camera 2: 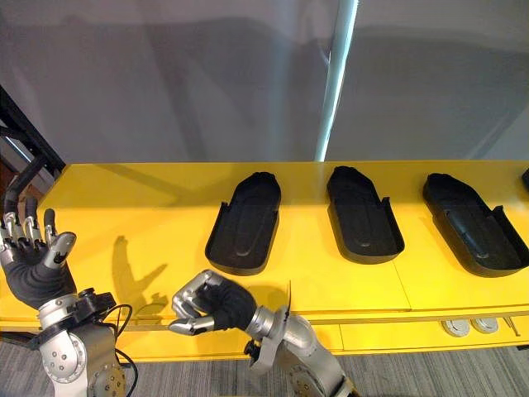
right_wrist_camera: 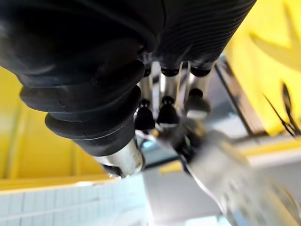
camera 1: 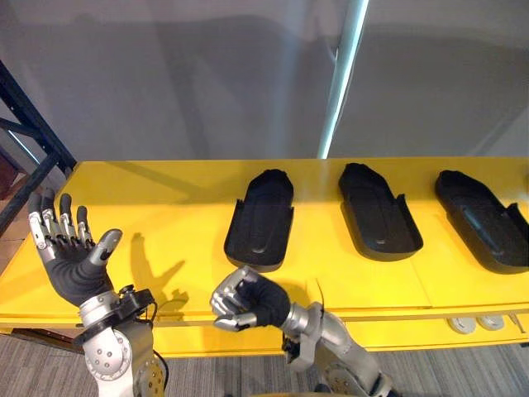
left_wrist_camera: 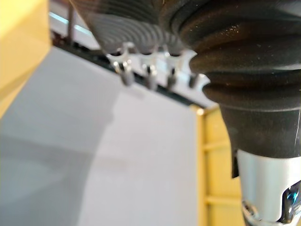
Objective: Walk over and take plastic housings, then place them on the shelf
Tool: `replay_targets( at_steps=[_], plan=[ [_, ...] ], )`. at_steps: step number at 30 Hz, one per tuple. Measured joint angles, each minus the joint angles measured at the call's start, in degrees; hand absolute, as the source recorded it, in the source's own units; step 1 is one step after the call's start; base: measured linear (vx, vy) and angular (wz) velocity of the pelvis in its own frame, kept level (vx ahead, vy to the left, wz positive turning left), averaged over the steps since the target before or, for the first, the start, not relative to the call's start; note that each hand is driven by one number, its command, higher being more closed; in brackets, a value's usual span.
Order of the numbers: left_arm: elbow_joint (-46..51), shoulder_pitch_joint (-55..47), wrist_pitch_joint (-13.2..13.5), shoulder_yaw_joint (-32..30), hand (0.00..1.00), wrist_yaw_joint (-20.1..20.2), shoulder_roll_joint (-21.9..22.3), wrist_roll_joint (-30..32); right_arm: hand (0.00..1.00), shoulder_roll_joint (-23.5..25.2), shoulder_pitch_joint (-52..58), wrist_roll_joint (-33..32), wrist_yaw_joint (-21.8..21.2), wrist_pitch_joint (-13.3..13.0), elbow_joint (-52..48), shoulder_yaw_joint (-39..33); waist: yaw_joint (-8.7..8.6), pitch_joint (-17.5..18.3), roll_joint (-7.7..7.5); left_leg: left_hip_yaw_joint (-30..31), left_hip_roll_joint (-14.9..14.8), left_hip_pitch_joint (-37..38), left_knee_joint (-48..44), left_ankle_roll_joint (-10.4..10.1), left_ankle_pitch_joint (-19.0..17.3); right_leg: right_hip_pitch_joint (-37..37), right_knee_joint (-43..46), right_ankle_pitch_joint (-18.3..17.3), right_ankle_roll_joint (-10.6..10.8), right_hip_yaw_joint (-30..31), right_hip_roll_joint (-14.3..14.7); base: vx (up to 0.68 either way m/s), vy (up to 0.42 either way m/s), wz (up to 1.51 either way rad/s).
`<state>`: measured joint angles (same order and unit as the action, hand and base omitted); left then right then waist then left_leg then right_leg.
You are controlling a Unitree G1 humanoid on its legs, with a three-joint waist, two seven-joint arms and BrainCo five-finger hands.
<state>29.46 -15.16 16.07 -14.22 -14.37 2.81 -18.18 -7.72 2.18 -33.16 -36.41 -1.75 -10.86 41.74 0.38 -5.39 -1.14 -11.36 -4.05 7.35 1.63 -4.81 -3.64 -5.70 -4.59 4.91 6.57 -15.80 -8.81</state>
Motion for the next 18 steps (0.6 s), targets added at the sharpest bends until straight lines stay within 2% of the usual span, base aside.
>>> replay_targets(
  at_steps=[4,10,12,16,18],
  plan=[
    [-1.44,-0.12,-0.19,1.74,0.00,0.02,-0.11,-0.01,1.00,-0.03,-0.05,-0.37,-1.79,1.61,3.17,2.87,0.46,0.27,-0.43,0.04,0.05,0.51,0.21,0.00,0.00,-0.40,0.00,-0.01,0.00,-0.02,-0.04,-0.01,0.003,0.00],
    [-2.68,0.08,-0.37,3.47,0.00,-0.09,-0.59,0.02,1.00,-0.07,-0.31,-0.23,-3.29,1.76,5.91,6.28,0.43,0.53,-0.87,1.65,0.34,-0.41,1.00,-0.08,0.56,-0.23,0.03,-0.22,0.00,-1.43,-0.26,-0.02,-0.002,0.10],
    [-3.79,-0.02,-0.88,4.47,0.00,-0.18,-0.79,0.03,1.00,-0.05,-1.47,0.30,-3.40,1.75,7.74,7.03,0.92,0.48,-0.80,1.85,0.31,-0.47,1.02,-0.07,0.72,0.11,0.40,-0.31,-0.03,-1.56,-0.26,0.01,-0.004,0.13],
    [-3.83,0.05,-1.31,5.39,0.00,-0.23,-1.01,0.07,1.00,0.01,-2.83,1.00,-0.95,1.36,10.90,7.85,1.50,0.10,-0.25,2.02,0.32,-1.44,0.85,-0.07,0.72,0.62,0.45,-0.35,-0.09,-1.66,-0.30,-0.01,-0.001,0.01],
    [-3.83,0.13,-1.31,6.08,0.00,-0.20,-1.54,0.08,1.00,0.06,-3.08,2.32,0.47,0.23,11.79,7.01,1.50,-0.29,-0.22,2.48,0.35,-1.43,0.88,-0.06,0.85,0.64,0.47,-0.42,-0.18,-2.21,-0.33,-0.01,-0.007,0.13]
  ],
)
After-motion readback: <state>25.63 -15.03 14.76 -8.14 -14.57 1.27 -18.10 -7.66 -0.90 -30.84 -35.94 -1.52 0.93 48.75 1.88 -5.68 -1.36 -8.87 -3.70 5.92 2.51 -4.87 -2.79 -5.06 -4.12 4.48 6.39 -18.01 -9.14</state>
